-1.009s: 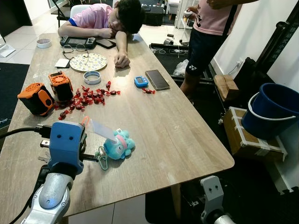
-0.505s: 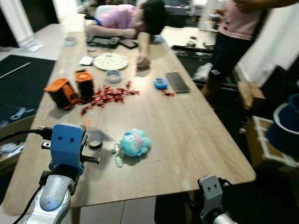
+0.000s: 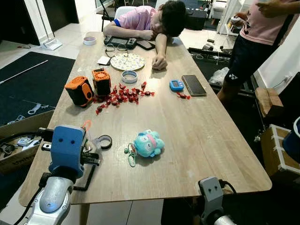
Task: Hang keys on a hook
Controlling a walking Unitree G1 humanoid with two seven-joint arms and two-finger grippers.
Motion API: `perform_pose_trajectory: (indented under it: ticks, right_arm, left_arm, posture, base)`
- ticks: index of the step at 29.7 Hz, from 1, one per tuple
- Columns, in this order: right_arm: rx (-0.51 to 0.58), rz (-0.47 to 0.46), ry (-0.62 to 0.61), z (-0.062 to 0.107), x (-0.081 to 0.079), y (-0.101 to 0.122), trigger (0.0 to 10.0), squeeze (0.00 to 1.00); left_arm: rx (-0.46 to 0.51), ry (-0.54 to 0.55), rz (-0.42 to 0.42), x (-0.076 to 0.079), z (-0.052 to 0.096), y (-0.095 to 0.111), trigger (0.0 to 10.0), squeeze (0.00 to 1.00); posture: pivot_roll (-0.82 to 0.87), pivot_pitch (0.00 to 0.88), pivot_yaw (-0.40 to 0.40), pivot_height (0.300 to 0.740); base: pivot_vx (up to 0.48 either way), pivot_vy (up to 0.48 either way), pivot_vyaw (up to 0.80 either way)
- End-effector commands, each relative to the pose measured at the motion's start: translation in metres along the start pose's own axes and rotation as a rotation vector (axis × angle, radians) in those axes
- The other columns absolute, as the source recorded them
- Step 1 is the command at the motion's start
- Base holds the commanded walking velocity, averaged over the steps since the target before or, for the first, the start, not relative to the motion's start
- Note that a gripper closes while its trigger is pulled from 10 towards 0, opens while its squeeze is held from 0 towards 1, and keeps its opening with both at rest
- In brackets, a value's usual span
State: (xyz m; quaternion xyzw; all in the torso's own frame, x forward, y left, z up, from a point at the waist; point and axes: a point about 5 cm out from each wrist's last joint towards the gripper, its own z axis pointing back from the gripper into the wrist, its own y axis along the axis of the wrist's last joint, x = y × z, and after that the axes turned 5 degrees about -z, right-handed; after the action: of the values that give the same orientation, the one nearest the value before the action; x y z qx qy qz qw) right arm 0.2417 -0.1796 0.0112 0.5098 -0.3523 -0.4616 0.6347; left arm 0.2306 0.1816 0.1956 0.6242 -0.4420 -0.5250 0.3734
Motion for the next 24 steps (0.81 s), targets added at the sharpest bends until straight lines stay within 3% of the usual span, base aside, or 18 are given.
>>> perform_pose_trajectory:
  ticks: [1, 14, 24]
  right_arm:
    - [-0.027, -0.015, -0.006, 0.0067, -0.0006, -0.0092, 10.0, 0.00]
    - [-0.032, -0.032, -0.005, 0.0076, -0.0001, -0.0105, 10.0, 0.00]
    - [-0.032, -0.032, -0.009, 0.0079, 0.0002, -0.0103, 10.0, 0.00]
  left_arm:
    - [-0.013, 0.004, 0.013, 0.0008, 0.0022, -0.0039, 10.0, 0.00]
    - [-0.015, 0.006, 0.013, 0.0010, 0.0024, -0.0041, 10.0, 0.00]
    - [-0.018, 0.005, 0.013, 0.0015, 0.0023, -0.0043, 10.0, 0.00]
  posture:
    - [0.23, 0.157, -0.056, 0.740]
    - [0.23, 0.163, -0.058, 0.740]
    - [0.23, 0.164, -0.057, 0.740]
  base:
    - [0.000, 0.000, 0.00]
    - [0.000, 0.000, 0.00]
    - [0.000, 0.000, -0.80]
